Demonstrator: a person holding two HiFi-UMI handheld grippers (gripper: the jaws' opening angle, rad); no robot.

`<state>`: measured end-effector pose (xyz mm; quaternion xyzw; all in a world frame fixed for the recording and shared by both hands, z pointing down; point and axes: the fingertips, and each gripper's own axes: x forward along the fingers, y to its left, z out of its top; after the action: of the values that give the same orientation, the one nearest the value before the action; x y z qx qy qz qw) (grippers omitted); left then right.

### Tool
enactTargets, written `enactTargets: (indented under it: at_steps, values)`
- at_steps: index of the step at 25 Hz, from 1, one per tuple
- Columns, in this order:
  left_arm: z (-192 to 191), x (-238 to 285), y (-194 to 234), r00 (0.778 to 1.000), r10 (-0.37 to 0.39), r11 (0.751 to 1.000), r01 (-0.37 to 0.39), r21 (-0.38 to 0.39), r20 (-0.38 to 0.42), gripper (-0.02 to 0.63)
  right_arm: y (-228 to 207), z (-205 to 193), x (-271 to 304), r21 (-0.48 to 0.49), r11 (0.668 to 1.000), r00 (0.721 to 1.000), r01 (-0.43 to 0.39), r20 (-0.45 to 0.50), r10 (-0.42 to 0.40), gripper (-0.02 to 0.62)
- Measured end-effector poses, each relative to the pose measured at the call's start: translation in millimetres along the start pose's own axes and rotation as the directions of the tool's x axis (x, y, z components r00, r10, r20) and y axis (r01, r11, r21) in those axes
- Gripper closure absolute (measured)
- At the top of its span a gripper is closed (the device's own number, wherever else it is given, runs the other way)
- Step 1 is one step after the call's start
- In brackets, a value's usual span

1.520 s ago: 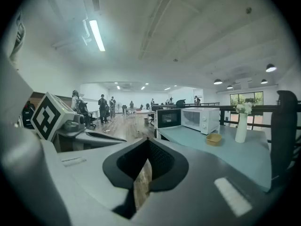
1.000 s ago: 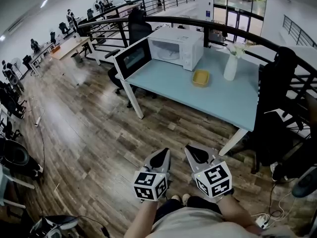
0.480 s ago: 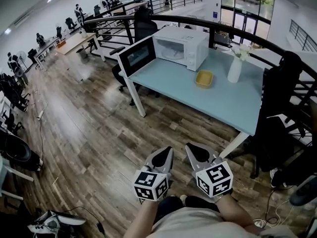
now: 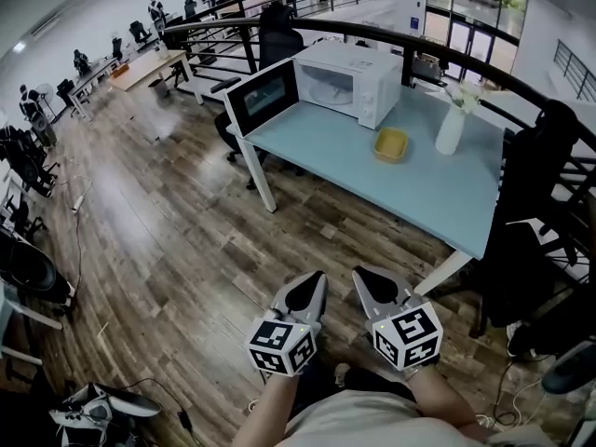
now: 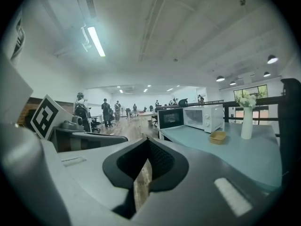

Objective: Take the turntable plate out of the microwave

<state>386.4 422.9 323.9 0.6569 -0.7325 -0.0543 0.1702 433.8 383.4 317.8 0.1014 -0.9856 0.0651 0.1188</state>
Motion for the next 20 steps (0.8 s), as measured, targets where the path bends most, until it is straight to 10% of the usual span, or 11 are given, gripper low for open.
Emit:
enactTargets:
  at_steps: [20]
  values:
    - [56,106,165,0.985,-0.132,0.991,0.133,0.000,-0.110,0.606,-53,50,178,0.044,0.989,0.990,0.143,0.004,-0.143,0.571]
